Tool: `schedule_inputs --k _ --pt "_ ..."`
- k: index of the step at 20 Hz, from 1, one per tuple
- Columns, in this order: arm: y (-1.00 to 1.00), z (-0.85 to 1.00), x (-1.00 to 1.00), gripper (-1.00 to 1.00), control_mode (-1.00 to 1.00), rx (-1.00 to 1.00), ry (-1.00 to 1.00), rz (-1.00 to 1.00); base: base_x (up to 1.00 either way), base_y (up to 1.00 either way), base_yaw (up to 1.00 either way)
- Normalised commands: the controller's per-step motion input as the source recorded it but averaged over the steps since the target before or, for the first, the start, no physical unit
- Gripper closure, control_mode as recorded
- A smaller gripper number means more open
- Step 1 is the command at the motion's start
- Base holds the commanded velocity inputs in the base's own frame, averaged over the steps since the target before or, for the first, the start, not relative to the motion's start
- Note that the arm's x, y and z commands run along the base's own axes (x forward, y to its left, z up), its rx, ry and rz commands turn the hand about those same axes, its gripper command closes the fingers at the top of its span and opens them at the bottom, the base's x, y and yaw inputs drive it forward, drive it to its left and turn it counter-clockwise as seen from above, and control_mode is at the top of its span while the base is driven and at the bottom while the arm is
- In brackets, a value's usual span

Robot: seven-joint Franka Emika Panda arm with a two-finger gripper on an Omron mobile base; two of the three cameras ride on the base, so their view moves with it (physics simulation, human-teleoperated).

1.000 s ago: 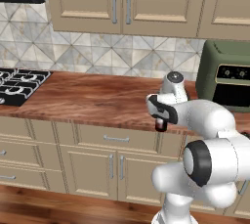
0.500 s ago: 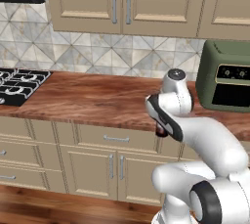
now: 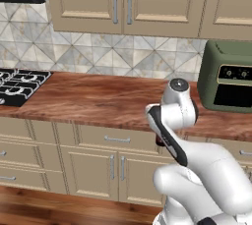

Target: There is a wine glass and glass cup on the dining counter. Place the wine bottle next to the wine glass and the juice bottle next to the glass cup.

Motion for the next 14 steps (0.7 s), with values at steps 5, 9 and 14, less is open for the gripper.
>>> schedule_inputs --k 5,9,14 --pt "0.07 0.04 -0.04 1.00 -1.00 -0.04 0.00 0.00 0.00 0.00 0.00" --pt "0.00 0.00 0.00 1.00 -1.00 0.00 0.00 0.00 0.00 0.00 0.00" --pt "0.00 0.00 0.00 1.00 -1.00 0.00 0.00 0.00 0.00 0.00 0.00"
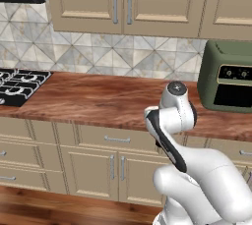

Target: There is a wine glass and glass cup on the dining counter. Place the wine bottle next to the wine glass and the juice bottle next to the glass cup.

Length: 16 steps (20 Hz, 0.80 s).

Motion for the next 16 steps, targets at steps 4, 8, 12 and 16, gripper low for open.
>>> schedule_inputs --k 4,8,12,16 --pt "0.00 0.00 0.00 1.00 1.00 0.00 0.00 0.00 -0.07 0.00 0.00" --pt "0.00 0.00 0.00 1.00 1.00 0.00 0.00 0.00 -0.65 0.05 0.12" --pt "0.00 0.00 0.00 1.00 1.00 0.00 0.00 0.00 -0.74 0.05 0.22" --pt "0.00 0.00 0.00 1.00 1.00 0.00 0.00 0.00 -0.25 0.07 0.80"
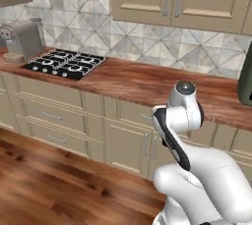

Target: There is a wine glass and glass cup on the dining counter. Place the wine bottle next to the wine glass and the juice bottle next to the glass cup.

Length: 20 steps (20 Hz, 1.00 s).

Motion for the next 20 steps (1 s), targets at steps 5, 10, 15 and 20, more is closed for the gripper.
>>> schedule_inputs --k 5,10,15,20 --pt "0.00 0.00 0.00 1.00 1.00 0.00 0.00 0.00 -0.04 0.00 1.00" --pt "0.00 0.00 0.00 1.00 1.00 0.00 0.00 0.00 -0.03 0.00 1.00" --pt "0.00 0.00 0.00 1.00 1.00 0.00 0.00 0.00 0.11 0.03 0.92" --pt "0.00 0.00 0.00 1.00 1.00 0.00 0.00 0.00 0.66 0.06 0.26"
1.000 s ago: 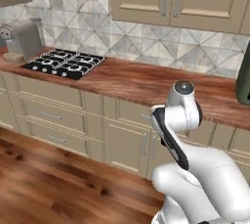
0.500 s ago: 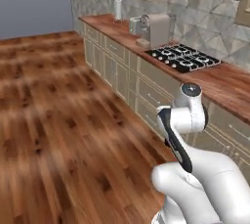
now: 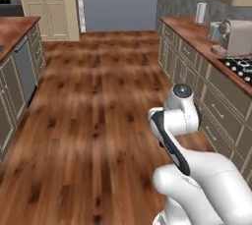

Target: There is a wine glass and glass cup on the dining counter. Place the wine bottle next to the wine glass and the juice bottle next to the glass cup.

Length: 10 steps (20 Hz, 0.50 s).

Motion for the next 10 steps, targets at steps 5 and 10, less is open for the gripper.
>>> schedule_inputs --k 5,10 --pt "0.00 0.00 0.00 1.00 1.00 0.00 0.00 0.00 0.94 0.15 0.00" --pt "0.00 0.00 0.00 1.00 1.00 0.00 0.00 0.00 0.94 0.12 0.00"
